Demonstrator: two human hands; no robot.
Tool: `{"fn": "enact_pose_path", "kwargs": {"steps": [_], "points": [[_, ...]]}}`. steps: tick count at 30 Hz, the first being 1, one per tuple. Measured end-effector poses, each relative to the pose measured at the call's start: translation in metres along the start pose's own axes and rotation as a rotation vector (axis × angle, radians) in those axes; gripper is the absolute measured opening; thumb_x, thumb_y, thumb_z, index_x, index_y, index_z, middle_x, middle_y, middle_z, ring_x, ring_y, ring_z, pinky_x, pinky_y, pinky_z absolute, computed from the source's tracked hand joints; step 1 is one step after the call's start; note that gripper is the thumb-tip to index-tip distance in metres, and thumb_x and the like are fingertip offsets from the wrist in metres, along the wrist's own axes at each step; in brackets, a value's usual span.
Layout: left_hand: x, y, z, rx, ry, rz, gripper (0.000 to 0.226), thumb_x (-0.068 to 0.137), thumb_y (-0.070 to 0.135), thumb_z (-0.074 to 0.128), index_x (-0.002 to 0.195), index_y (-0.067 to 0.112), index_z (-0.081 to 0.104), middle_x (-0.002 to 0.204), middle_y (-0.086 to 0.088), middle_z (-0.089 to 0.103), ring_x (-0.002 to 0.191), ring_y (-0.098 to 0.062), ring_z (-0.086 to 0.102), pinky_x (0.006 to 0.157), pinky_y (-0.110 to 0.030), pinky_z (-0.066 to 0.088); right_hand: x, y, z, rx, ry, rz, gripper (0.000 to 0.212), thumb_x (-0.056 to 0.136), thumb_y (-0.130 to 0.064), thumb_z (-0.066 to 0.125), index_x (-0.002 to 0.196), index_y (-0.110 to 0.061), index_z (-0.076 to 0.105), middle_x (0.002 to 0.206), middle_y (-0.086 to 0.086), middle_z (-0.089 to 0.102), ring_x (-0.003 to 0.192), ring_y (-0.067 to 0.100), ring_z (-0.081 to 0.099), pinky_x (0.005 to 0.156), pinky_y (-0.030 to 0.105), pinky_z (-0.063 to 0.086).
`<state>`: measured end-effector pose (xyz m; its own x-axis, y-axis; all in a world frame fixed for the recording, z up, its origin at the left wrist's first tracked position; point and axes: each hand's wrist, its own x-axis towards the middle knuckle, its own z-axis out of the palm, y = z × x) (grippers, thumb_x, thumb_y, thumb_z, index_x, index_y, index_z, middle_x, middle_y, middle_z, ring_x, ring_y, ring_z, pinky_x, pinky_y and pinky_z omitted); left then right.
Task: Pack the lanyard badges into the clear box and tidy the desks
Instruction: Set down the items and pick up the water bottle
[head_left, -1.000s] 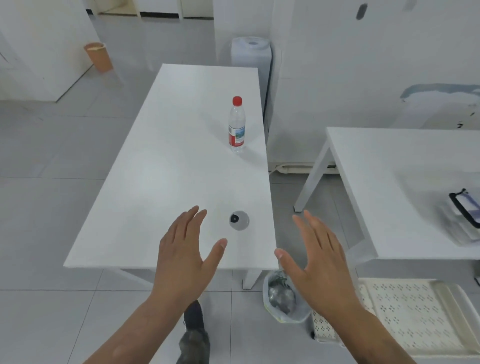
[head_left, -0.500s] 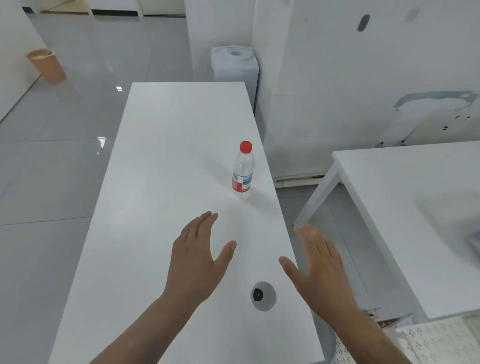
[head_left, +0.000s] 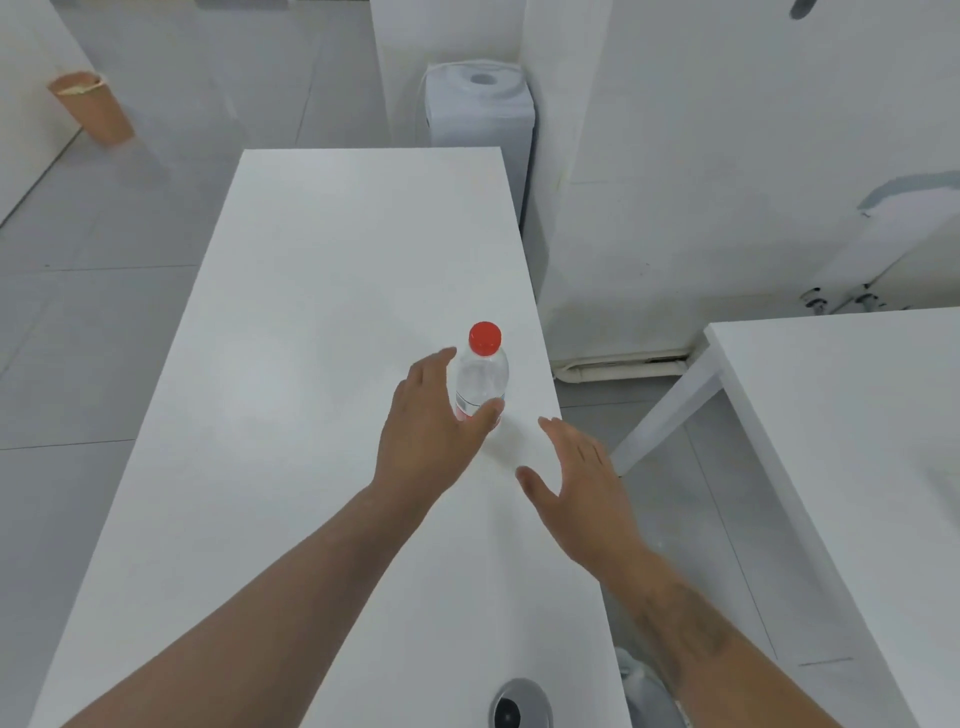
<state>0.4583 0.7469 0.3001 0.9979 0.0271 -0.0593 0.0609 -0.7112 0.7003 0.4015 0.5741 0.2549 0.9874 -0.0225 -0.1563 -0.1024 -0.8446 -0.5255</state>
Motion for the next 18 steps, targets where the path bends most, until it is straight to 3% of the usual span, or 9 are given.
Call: {"fn": "enact_pose_path", "kwargs": {"steps": [4, 8, 13, 16, 18], "points": [[0.037, -0.003, 0.021, -0.113, -0.03, -0.066, 0.084, 0.075, 0.053, 0.074, 0.145, 0.032, 0.033, 0.147, 0.009, 0.042, 0.13, -0.016, 0.046, 0.101, -0.031, 0.04, 0.035, 0.001, 0.014, 0.043, -0.05, 0.014, 0.063, 0.096, -0.05, 0.047, 0.151, -0.029, 0.025, 0.156, -0.012, 0.029, 0.143, 0.011, 0.024, 0.115, 0.03, 0.024], [0.052, -0.007, 0.027, -0.195, -0.067, -0.089, 0.065, 0.071, 0.053, 0.072, 0.128, 0.037, 0.047, 0.118, 0.019, 0.057, 0.111, -0.015, 0.058, 0.095, -0.035, 0.051, 0.055, 0.004, 0.028, 0.191, -0.102, 0.104, 0.061, 0.097, -0.043, 0.051, 0.151, -0.027, 0.027, 0.154, -0.01, 0.034, 0.14, 0.012, 0.033, 0.114, 0.033, 0.031], [0.049, -0.015, 0.02, -0.353, -0.04, -0.147, 0.048, 0.075, 0.039, 0.076, 0.119, 0.032, 0.058, 0.111, 0.016, 0.066, 0.102, -0.012, 0.065, 0.084, -0.03, 0.054, 0.066, 0.007, 0.038, 0.573, -0.127, 0.348, 0.053, 0.097, -0.042, 0.051, 0.146, -0.025, 0.038, 0.145, -0.007, 0.047, 0.126, 0.012, 0.051, 0.107, 0.032, 0.039], [0.04, -0.015, 0.013, -0.468, -0.054, -0.179, 0.036, 0.076, 0.034, 0.076, 0.11, 0.034, 0.063, 0.104, 0.015, 0.07, 0.093, -0.01, 0.069, 0.083, -0.037, 0.059, 0.066, 0.009, 0.038, 0.835, -0.136, 0.488, 0.039, 0.096, -0.047, 0.044, 0.126, -0.025, 0.058, 0.128, -0.002, 0.06, 0.115, 0.018, 0.057, 0.104, 0.044, 0.045], [0.029, -0.01, 0.01, -0.545, -0.055, -0.195, 0.031, 0.078, 0.029, 0.076, 0.107, 0.034, 0.064, 0.102, 0.015, 0.071, 0.087, -0.005, 0.07, 0.08, -0.035, 0.06, 0.058, 0.01, 0.033, 0.96, -0.183, 0.546, 0.028, 0.1, -0.043, 0.042, 0.105, -0.028, 0.065, 0.114, 0.001, 0.066, 0.106, 0.022, 0.064, 0.099, 0.043, 0.05]]}}
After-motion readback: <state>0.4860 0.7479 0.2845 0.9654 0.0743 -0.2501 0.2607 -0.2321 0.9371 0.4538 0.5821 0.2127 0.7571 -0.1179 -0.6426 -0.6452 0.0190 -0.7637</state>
